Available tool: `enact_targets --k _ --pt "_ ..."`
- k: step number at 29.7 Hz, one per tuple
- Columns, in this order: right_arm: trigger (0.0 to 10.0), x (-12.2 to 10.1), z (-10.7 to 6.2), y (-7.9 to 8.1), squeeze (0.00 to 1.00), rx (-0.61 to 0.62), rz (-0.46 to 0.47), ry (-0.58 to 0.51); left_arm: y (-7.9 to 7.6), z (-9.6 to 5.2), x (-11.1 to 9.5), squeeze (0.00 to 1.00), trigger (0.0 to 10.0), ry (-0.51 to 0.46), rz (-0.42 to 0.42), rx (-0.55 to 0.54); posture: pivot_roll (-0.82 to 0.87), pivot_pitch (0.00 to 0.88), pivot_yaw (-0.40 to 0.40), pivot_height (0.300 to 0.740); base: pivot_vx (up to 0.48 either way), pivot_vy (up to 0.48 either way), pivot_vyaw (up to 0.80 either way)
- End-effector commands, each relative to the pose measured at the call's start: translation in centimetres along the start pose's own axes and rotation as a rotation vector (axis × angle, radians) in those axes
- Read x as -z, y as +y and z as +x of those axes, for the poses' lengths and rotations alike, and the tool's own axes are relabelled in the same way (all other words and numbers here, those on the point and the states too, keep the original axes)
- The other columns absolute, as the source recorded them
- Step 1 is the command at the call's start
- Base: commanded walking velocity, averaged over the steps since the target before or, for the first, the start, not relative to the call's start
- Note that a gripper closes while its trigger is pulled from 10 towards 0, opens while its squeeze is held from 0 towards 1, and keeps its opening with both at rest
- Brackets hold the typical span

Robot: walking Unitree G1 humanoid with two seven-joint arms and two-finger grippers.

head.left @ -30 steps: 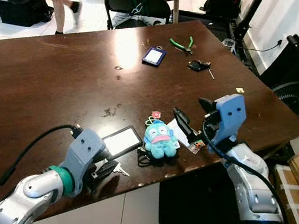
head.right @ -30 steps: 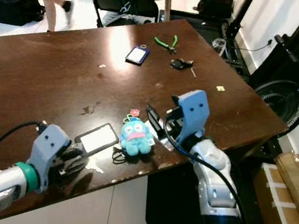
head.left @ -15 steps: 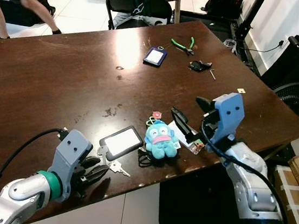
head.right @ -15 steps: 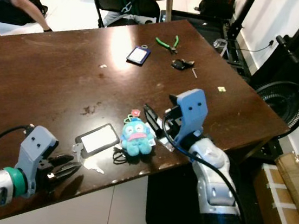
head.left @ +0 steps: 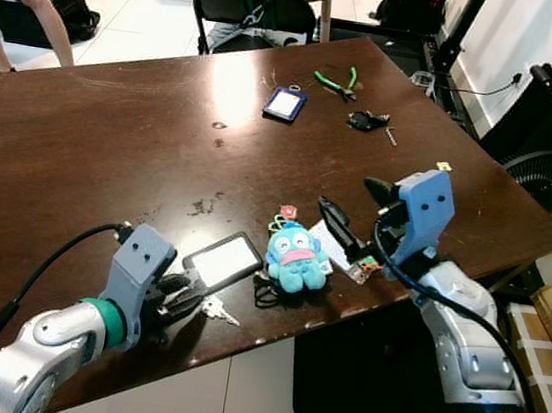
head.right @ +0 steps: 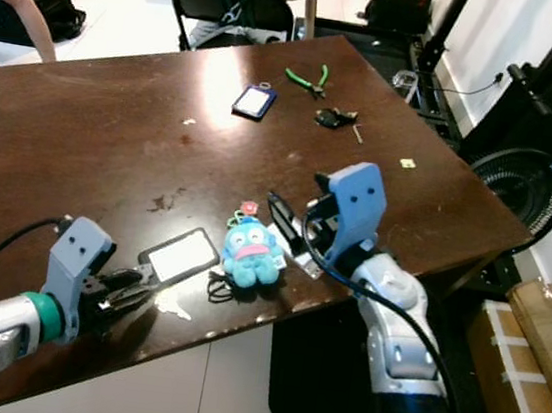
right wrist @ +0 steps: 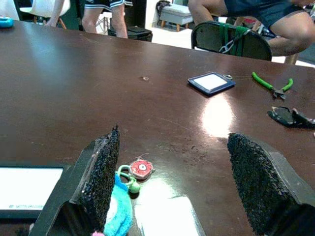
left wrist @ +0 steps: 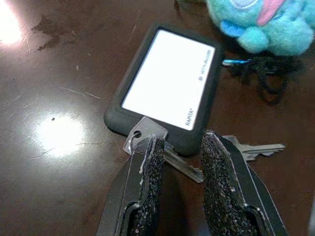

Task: Hang keys on a hook

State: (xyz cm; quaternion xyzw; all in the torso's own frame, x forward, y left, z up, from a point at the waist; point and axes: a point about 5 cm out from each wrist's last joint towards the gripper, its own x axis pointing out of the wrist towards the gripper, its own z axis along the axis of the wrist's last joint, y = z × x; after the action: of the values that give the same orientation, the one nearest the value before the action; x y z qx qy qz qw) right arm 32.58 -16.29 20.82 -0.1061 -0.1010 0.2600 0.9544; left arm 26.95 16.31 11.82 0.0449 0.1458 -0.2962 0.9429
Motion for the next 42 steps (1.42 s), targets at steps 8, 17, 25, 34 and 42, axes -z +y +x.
enact_targets --k 8,17,25,34,42 --pt "10.0 0.0 -0.5 -0.3 0.0 0.014 0.0 0.008 -0.2 -1.1 0.8 0.0 7.7 0.018 -0.011 0.038 -0.17 0.098 0.097 0.74 0.0 0.0 0.0" --pt "10.0 0.1 -0.5 0.0 0.0 0.003 0.009 0.013 -3.1 -3.7 0.2 0.0 9.8 -0.031 -0.038 0.194 -0.15 0.106 0.085 0.74 0.0 0.0 0.0" --pt "10.0 0.0 -0.4 0.1 0.0 -0.003 0.011 0.011 -2.8 -3.6 1.0 0.0 8.0 -0.005 -0.052 0.171 -0.16 0.107 0.087 0.74 0.0 0.0 0.0" --pt "10.0 0.2 -0.7 -0.2 0.0 0.006 0.007 0.02 -1.8 -2.8 1.7 0.0 6.9 0.052 -0.058 0.101 -0.16 0.111 0.091 0.74 0.0 0.0 0.0" --pt "10.0 0.0 -0.9 -0.4 0.0 0.015 0.001 0.02 -1.0 -2.3 2.0 0.0 7.7 0.069 -0.039 0.084 -0.17 0.113 0.093 0.74 0.0 0.0 0.0"
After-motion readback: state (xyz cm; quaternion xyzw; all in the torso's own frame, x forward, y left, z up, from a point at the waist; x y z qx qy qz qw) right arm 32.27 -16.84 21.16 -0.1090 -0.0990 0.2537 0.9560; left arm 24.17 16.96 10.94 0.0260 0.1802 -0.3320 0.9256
